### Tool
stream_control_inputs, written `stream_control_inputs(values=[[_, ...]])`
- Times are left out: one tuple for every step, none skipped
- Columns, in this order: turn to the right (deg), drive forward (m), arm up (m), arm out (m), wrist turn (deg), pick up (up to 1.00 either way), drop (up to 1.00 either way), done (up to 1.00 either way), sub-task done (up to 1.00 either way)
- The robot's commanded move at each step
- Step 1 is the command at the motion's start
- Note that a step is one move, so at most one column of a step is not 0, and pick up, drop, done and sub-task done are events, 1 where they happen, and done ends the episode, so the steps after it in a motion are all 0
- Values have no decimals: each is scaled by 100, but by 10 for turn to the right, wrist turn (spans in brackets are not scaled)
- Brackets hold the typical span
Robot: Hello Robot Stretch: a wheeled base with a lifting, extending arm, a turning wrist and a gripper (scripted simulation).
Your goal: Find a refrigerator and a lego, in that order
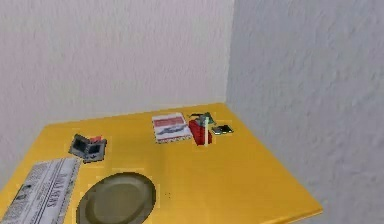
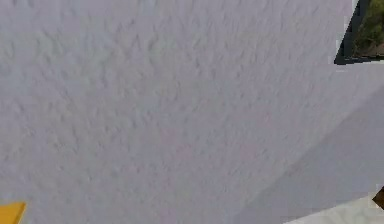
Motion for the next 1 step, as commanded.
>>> stream_control_inputs(values=[[0, 0, 0, 0, 0, 0, 0, 100, 0]])
